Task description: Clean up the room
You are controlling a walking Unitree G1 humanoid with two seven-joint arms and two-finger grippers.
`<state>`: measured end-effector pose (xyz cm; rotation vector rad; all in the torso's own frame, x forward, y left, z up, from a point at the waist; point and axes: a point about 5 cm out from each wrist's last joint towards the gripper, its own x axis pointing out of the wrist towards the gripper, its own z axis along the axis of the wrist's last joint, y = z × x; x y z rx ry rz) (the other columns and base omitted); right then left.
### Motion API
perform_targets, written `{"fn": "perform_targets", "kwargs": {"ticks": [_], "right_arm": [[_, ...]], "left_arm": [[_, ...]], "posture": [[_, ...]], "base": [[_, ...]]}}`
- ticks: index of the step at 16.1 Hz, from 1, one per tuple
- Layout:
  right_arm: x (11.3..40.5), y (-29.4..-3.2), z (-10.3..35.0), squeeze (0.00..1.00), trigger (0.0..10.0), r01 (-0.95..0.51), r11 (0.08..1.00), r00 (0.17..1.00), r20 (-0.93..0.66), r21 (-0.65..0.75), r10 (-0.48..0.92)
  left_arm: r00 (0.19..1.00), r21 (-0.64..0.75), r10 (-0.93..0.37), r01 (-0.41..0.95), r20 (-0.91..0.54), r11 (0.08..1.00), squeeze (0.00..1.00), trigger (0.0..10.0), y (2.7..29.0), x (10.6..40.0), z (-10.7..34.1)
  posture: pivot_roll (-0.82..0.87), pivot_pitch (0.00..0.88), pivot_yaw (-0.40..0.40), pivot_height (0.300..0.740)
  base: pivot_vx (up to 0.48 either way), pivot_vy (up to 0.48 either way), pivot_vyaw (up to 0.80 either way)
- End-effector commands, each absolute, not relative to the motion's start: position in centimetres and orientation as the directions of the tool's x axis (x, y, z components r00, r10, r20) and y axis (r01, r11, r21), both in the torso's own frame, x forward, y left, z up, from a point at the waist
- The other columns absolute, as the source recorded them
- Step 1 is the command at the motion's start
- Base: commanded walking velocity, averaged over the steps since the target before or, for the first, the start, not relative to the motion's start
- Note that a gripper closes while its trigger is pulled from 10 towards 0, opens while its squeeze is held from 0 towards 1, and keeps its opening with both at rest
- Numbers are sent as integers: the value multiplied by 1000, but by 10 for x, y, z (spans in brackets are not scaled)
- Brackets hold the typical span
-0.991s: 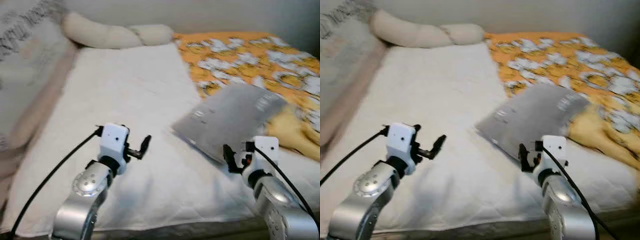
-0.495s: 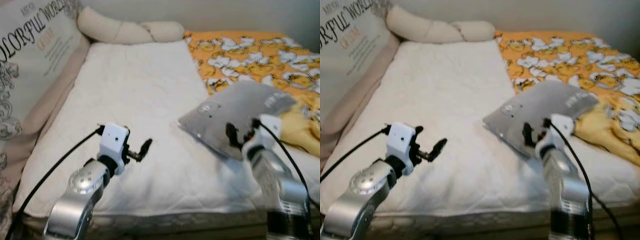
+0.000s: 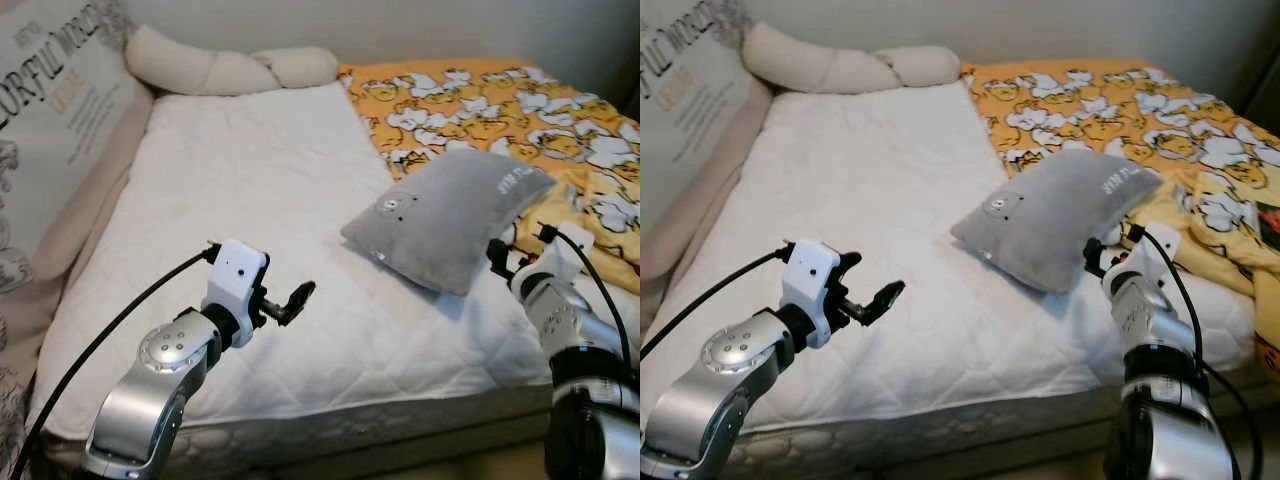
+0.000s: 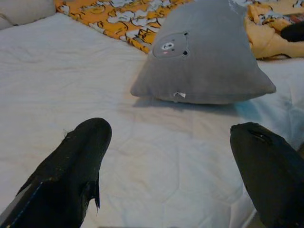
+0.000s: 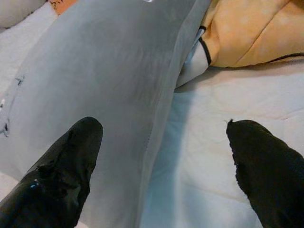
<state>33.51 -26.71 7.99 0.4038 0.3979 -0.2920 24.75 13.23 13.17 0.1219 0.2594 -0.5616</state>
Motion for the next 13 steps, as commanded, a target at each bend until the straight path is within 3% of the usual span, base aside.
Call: {"fn": "perform_targets", "kwargs": {"ticks": [1, 2, 3, 4, 5, 6, 13], "right_arm": [[341, -269, 87, 1000, 10000, 339, 868, 899, -398, 363, -185], [341, -268, 86, 1000, 10000, 336, 864, 898, -403, 376, -174], [341, -265, 80, 1000, 10000, 329, 857, 893, -426, 396, -146], [340, -261, 72, 1000, 10000, 333, 843, 880, -459, 422, -118], [339, -259, 70, 1000, 10000, 330, 837, 879, -464, 436, -105], [338, -253, 63, 0, 10000, 327, 825, 871, -486, 460, -74], [346, -222, 62, 0, 10000, 260, 715, 907, -418, 649, 50]], "left_arm": [[819, 60, -503, 537, -275, 841, 1000, 10000, 134, 249, 136], [824, 58, -495, 528, -277, 847, 953, 10000, 135, 249, 137], [831, 58, -476, 511, -289, 858, 157, 10000, 141, 246, 137], [834, 56, -460, 498, -306, 865, 0, 10000, 148, 241, 140], [836, 56, -455, 493, -308, 868, 0, 10000, 150, 238, 141], [840, 63, -437, 479, -321, 876, 0, 10000, 159, 230, 145], [799, 48, -417, 483, -433, 875, 0, 10000, 202, 181, 153]], "posture": [[53, 0, 29, 740], [61, 0, 32, 740], [80, 0, 41, 740], [100, 0, 47, 740], [114, 0, 51, 740], [153, 0, 56, 740], [256, 0, 41, 740]], "base": [[0, 0, 0], [0, 0, 0], [0, 0, 0], [0, 0, 0], [0, 0, 0], [0, 0, 0], [0, 0, 0]]}}
